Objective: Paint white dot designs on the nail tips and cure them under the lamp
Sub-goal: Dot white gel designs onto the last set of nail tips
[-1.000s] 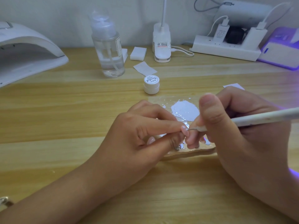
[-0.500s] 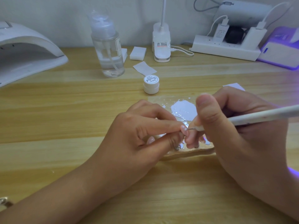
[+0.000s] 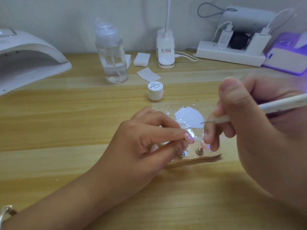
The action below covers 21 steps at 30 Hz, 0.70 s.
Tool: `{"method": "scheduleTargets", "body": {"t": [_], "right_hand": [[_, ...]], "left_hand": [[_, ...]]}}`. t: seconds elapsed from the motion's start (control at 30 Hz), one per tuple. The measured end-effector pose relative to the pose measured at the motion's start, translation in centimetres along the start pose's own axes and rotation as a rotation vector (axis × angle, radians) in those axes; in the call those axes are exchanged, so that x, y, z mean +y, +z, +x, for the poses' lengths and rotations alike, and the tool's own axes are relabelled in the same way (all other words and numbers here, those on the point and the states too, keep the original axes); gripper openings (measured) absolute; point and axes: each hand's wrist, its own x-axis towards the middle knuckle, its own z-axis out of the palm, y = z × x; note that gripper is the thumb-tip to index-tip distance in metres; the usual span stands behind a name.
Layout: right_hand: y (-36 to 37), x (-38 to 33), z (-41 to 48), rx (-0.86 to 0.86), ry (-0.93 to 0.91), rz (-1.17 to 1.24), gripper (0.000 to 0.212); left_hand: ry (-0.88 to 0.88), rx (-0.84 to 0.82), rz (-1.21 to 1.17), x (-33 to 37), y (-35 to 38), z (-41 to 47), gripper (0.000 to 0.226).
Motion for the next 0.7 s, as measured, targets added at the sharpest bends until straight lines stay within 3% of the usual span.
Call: {"method": "scheduleTargets", "body": {"t": [0.13, 0.23, 0.37, 0.47, 0.6, 0.7], "right_hand": [[-0.7, -0.5, 1.3, -0.001, 0.001, -0.007, 0.037], [-1.4, 0.4, 2.5, -0.005, 0.021, -0.160, 0.044], [-2.3, 2.4, 2.8, -0.074, 0.219, -0.442, 0.053], [-2.4, 3.0, 2.6, -0.130, 0.313, -0.467, 0.052], [-1.9, 3.5, 2.5, -0.184, 0.287, -0.609, 0.049], [-2.0, 2.7, 2.6, -0.074, 0.210, -0.512, 0.047]], "left_hand": [[0.001, -0.010, -0.009, 0.1, -0.1, 0.0, 0.012], [0.008, -0.001, 0.011, 0.0, 0.0, 0.0, 0.013], [0.015, 0.007, 0.023, -0.1, 0.0, 0.0, 0.013], [0.014, 0.010, 0.021, -0.1, 0.0, 0.0, 0.013], [0.017, 0.009, 0.025, -0.1, 0.0, 0.0, 0.014], [0.008, 0.011, 0.017, -0.1, 0.0, 0.0, 0.013]]}}
